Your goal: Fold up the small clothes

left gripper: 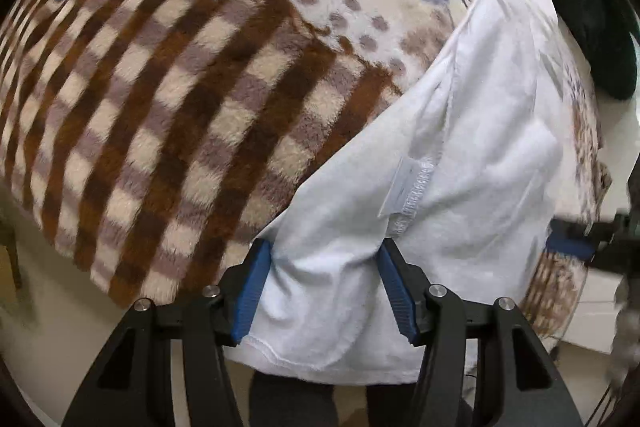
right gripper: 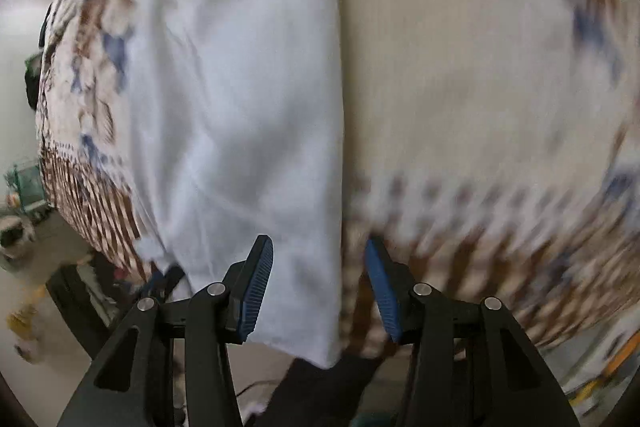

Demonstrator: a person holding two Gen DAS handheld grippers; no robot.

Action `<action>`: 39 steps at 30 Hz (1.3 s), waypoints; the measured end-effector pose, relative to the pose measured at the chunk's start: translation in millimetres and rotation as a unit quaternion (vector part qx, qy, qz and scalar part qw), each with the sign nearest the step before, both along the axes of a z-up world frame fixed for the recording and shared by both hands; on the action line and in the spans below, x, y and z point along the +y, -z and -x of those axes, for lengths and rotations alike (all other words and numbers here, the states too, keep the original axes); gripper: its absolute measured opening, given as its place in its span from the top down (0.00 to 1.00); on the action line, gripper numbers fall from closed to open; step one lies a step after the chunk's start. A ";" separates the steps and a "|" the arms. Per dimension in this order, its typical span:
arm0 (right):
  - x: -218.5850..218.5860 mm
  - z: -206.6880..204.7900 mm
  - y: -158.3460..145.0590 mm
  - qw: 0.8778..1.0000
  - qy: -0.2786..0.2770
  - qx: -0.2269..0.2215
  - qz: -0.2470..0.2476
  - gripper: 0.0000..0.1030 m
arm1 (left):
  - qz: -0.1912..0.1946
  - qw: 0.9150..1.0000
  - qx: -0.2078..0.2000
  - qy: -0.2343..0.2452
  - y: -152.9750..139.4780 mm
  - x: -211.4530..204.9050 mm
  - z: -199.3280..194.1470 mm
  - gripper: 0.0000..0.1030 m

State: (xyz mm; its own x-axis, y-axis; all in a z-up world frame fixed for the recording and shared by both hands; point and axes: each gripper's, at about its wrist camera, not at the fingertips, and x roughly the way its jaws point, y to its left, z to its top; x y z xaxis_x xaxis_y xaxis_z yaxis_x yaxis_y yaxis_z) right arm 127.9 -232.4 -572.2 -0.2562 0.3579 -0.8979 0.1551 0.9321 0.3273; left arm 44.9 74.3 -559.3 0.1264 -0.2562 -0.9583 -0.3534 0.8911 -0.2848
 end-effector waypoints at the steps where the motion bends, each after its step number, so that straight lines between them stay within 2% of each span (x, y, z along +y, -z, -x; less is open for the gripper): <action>1: 1.6 10.9 7.4 1.000 0.010 0.005 -0.011 0.51 | -0.002 1.000 -0.009 0.002 -0.4 0.1 2.1 0.50; 2: 2.8 20.7 10.9 1.000 0.024 -0.002 -0.018 0.55 | 0.000 1.000 -0.020 0.001 -1.9 0.7 5.5 0.71; 3: 4.4 30.3 12.0 0.999 0.039 -0.013 -0.028 0.64 | 0.004 1.000 -0.027 0.002 -3.4 3.0 9.6 0.87; 4: 7.0 36.8 15.1 0.999 0.038 -0.010 -0.025 0.98 | 0.012 1.000 -0.024 0.005 -3.9 6.1 16.0 0.94; 7: 13.0 49.9 16.0 1.000 0.024 -0.007 -0.010 0.97 | 0.001 1.000 -0.009 0.018 -10.4 12.3 28.0 0.94; 8: 16.1 50.0 14.6 1.000 0.014 -0.005 -0.010 0.97 | -0.001 1.000 0.002 0.025 -14.2 14.1 28.2 0.90; 11: 18.4 34.1 -0.1 1.000 -0.002 0.003 -0.005 0.92 | -0.011 0.999 0.009 0.042 -46.5 21.5 12.5 0.88; 12: 12.2 24.3 -10.0 1.000 0.009 -0.005 -0.012 0.89 | -0.014 0.999 -0.005 0.044 -63.3 24.9 0.9 0.85; 14: -6.8 -0.2 -37.1 0.998 0.043 -0.048 -0.023 0.65 | -0.009 0.998 -0.048 0.039 -93.5 28.7 -32.3 0.75; 15: -16.1 -13.4 -47.9 0.996 0.059 -0.067 -0.025 0.64 | 0.002 0.997 -0.069 0.034 -107.6 29.0 -55.9 0.73; 17: -37.8 -50.8 -65.3 0.989 0.099 -0.105 -0.037 0.64 | 0.035 0.994 -0.105 0.025 -124.9 26.0 -108.8 0.54; 18: -46.7 -69.8 -69.0 0.985 0.115 -0.120 -0.042 0.64 | 0.034 0.991 -0.126 0.023 -131.9 19.7 -142.0 0.51; 20: -65.1 -116.5 -71.7 0.977 0.139 -0.153 -0.046 0.64 | 0.043 0.984 -0.169 0.036 -136.4 0.0 -211.5 0.51; 22: -73.4 -156.1 -66.6 0.972 0.153 -0.173 -0.051 0.64 | 0.042 0.980 -0.185 0.058 -128.2 -21.3 -274.8 0.51; 24: -81.8 -195.5 -58.3 0.969 0.161 -0.179 -0.048 0.64 | 0.053 0.981 -0.178 0.062 -107.7 -33.1 -324.8 0.51; 26: -89.4 -228.8 -48.0 0.970 0.163 -0.176 -0.049 0.64 | 0.066 0.983 -0.162 0.060 -83.2 -43.8 -366.1 0.51; 27: -80.7 -240.2 -38.9 0.969 0.167 -0.173 -0.055 0.64 | 0.060 0.985 -0.148 0.063 -69.6 -49.7 -386.8 0.53; 28: -93.0 -256.7 -37.4 0.969 0.169 -0.169 -0.069 0.64 | 0.057 0.985 -0.142 0.075 -59.5 -54.5 -396.4 0.57; 29: -94.0 -266.8 -35.1 0.969 0.166 -0.166 -0.075 0.64 | 0.048 0.985 -0.139 0.088 -48.5 -59.3 -407.4 0.91; 30: -94.0 -278.9 -34.2 0.970 0.161 -0.165 -0.078 0.64 | 0.042 0.985 -0.137 0.097 -42.9 -61.2 -411.9 0.98; 32: -93.0 -295.5 -30.2 0.973 0.147 -0.161 -0.075 0.64 | 0.030 0.984 -0.140 0.109 -42.2 -60.3 -413.3 0.99; 33: -91.8 -304.3 -30.4 0.976 0.136 -0.156 -0.063 0.64 | 0.017 0.984 -0.144 0.108 -45.8 -54.4 -410.1 0.99; 35: -87.4 -317.3 -35.0 0.982 0.099 -0.157 -0.018 0.64 | 0.026 0.986 -0.138 0.088 -44.5 -40.9 -412.8 0.99; 39: -70.9 -324.1 -51.6 0.980 0.077 -0.170 -0.066 0.64 | 0.014 0.989 -0.117 0.084 -43.1 -27.3 -422.4 0.94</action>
